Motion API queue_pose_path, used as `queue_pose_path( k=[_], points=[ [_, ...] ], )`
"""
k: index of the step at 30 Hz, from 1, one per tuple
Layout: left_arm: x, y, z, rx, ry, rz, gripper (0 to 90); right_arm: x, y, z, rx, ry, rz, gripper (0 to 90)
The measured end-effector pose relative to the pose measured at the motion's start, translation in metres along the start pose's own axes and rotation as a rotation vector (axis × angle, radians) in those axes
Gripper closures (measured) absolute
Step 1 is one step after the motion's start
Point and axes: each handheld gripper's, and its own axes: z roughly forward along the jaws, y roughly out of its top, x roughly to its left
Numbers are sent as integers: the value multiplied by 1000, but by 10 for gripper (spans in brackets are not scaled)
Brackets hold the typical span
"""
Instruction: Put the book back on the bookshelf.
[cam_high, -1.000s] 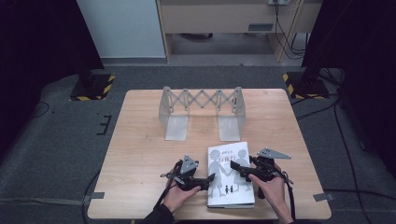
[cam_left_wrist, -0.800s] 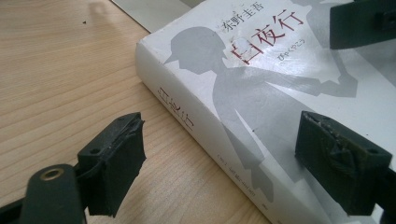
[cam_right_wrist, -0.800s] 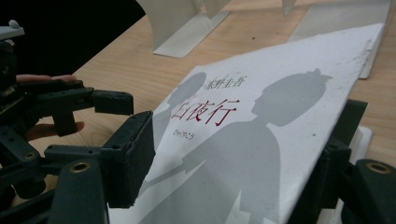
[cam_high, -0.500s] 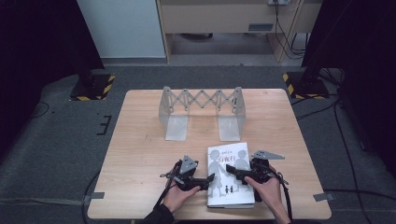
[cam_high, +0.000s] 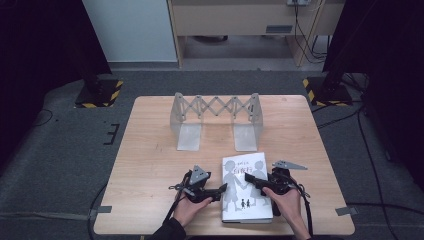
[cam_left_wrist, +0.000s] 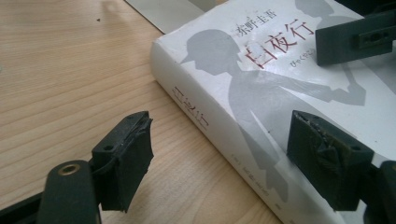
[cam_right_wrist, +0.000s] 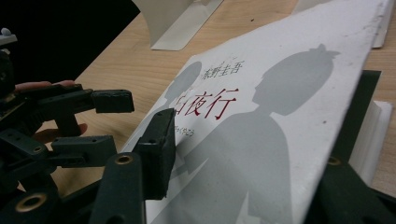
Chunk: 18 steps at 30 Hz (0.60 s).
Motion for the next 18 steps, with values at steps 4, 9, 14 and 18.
queue_pose_path(
  k=[4,9,14,18],
  points=[
    [4,1,-1,-14,-12,-36,225,0,2,-2,-15,17,44,601],
    [5,3,-4,-41,-35,-59,229,1,5,-4,-31,29,72,654],
    [5,6,-7,-63,-51,-72,230,4,10,-5,-67,70,111,740],
    [4,6,-8,-75,-67,-81,231,9,13,-6,-85,93,107,773]
  ],
)
